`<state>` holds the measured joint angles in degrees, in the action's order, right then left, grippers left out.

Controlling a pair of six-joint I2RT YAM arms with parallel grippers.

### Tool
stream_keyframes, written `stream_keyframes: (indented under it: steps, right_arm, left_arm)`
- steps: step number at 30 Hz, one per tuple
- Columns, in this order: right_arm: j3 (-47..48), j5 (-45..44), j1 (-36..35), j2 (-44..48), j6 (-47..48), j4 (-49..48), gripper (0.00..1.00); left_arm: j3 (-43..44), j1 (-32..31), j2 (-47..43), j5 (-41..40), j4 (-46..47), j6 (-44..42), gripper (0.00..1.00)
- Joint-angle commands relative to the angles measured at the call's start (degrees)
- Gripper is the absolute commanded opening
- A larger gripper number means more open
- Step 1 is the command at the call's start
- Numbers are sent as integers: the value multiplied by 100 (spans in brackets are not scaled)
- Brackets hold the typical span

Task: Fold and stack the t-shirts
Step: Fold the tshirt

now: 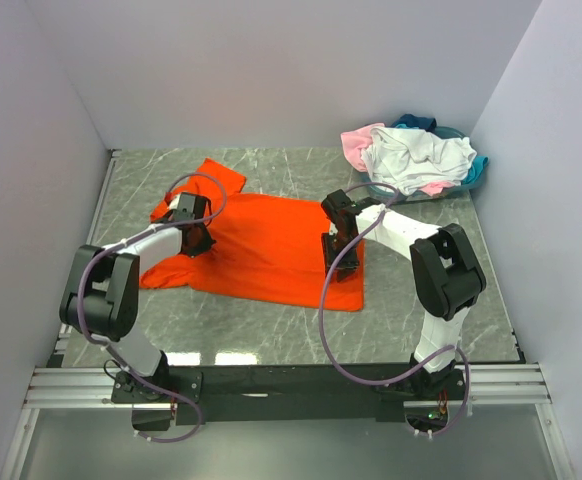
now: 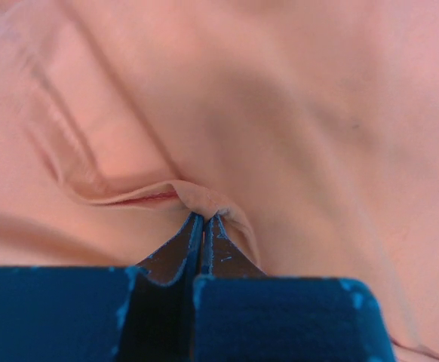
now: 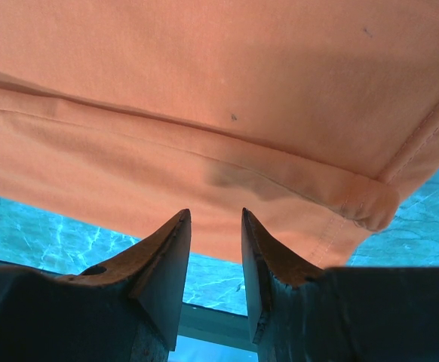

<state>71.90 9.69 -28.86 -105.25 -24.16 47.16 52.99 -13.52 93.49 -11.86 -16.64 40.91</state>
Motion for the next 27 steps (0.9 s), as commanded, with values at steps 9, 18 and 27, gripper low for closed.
stream_keyframes:
  steps: [9, 18, 27]
  right_arm:
    - [202, -47, -14, -48, 17, 118, 41]
    - [158, -47, -23, -13, -18, 118, 41]
    - [-62, 6, -23, 110, -80, 39, 41]
  left_arm:
    - [773, -2, 609, 667, 329, -873, 0]
    - [871, -63, 732, 755, 179, -1339, 0]
    - [1011, -362, 758, 667, -40, -1866, 0]
